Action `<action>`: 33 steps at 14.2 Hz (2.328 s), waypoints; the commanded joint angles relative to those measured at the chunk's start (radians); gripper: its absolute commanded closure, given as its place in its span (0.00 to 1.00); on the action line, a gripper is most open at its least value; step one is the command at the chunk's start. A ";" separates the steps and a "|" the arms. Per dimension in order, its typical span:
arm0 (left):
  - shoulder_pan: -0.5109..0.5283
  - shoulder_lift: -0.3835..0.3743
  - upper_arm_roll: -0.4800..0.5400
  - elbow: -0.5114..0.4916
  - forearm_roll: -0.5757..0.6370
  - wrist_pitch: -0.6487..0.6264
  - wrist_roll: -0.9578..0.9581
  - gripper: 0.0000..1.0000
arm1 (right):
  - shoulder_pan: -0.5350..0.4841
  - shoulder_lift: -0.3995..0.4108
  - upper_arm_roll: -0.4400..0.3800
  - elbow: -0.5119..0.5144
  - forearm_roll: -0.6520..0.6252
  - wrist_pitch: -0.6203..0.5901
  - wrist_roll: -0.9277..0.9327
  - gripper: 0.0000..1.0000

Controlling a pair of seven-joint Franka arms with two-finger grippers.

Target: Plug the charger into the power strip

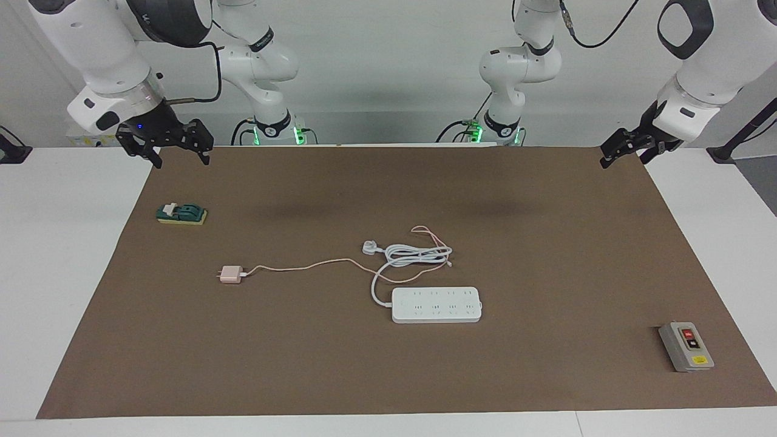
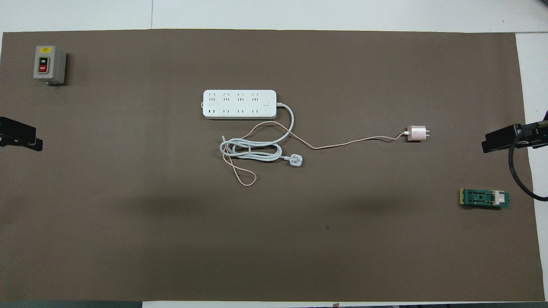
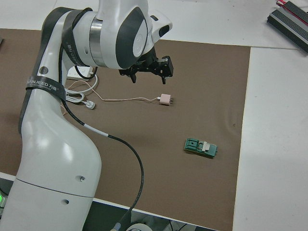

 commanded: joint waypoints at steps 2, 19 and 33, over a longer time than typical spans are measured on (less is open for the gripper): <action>0.008 -0.024 -0.003 -0.024 -0.011 0.012 -0.009 0.00 | -0.085 -0.018 0.000 -0.023 0.001 0.005 -0.015 0.00; 0.008 -0.025 -0.003 -0.024 -0.011 0.014 -0.009 0.00 | -0.311 0.270 -0.002 -0.061 0.307 0.167 0.617 0.00; 0.008 -0.025 -0.004 -0.023 -0.011 0.014 -0.009 0.00 | -0.228 0.525 -0.006 -0.018 0.693 0.290 0.929 0.00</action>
